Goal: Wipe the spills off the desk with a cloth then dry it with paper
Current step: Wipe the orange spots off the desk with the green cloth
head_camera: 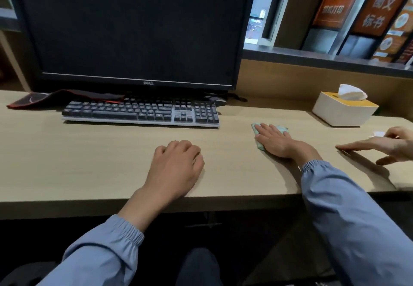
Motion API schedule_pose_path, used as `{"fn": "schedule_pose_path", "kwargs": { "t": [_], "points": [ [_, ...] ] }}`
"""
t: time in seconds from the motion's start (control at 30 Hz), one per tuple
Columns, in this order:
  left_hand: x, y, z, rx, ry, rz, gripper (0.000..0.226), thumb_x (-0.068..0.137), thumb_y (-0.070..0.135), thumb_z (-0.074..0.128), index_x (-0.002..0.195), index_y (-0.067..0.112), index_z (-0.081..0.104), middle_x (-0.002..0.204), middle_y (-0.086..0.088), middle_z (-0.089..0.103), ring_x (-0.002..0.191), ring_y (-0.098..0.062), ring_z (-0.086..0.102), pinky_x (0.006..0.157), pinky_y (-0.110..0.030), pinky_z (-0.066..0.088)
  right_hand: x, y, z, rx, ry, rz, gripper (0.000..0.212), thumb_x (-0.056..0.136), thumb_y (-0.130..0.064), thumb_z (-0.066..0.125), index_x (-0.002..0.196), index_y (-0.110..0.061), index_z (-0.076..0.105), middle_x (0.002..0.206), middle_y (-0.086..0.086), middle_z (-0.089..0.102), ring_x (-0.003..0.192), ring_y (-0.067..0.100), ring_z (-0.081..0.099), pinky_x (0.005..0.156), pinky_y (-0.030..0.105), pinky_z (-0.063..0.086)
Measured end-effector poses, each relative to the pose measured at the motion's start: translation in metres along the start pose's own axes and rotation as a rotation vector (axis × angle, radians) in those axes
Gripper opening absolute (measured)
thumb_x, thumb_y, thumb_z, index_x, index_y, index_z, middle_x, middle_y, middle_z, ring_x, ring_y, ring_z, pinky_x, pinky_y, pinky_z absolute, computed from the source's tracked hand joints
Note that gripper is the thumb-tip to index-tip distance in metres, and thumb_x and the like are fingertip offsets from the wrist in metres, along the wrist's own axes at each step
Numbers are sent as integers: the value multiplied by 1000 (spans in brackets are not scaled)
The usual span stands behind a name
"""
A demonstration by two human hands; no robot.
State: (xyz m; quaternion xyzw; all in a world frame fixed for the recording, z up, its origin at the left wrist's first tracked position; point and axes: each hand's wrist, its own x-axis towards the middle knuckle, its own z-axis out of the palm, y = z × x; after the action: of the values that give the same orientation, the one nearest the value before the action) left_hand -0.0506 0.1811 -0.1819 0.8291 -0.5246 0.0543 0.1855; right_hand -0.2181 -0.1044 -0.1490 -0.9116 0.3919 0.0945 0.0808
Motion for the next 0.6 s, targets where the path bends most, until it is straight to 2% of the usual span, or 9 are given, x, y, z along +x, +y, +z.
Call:
{"fn": "schedule_pose_path", "kwargs": {
  "t": [0.37,0.47,0.6],
  "points": [
    [0,-1,4,-37,36,-7,39,108,41,30,128,32,62,132,13,57,126,-13,46,104,-38,30,86,-15,-25,18,19,40,57,109,-41,18,163,-30,4,171,-2,-1,157,22,-2,123,59,3],
    [-1,0,4,-36,35,-7,38,107,41,30,123,31,63,127,14,57,122,-13,47,104,-37,31,86,-19,-28,12,4,37,56,110,-41,18,163,-30,3,171,-2,-3,157,23,-4,123,59,2],
    [-2,0,2,-52,16,-17,41,107,41,27,128,32,61,131,15,55,125,-11,45,106,-37,29,64,-27,-21,-21,13,-39,56,111,-39,17,163,-27,1,171,-3,-5,157,21,-5,123,58,1]
  ]
}}
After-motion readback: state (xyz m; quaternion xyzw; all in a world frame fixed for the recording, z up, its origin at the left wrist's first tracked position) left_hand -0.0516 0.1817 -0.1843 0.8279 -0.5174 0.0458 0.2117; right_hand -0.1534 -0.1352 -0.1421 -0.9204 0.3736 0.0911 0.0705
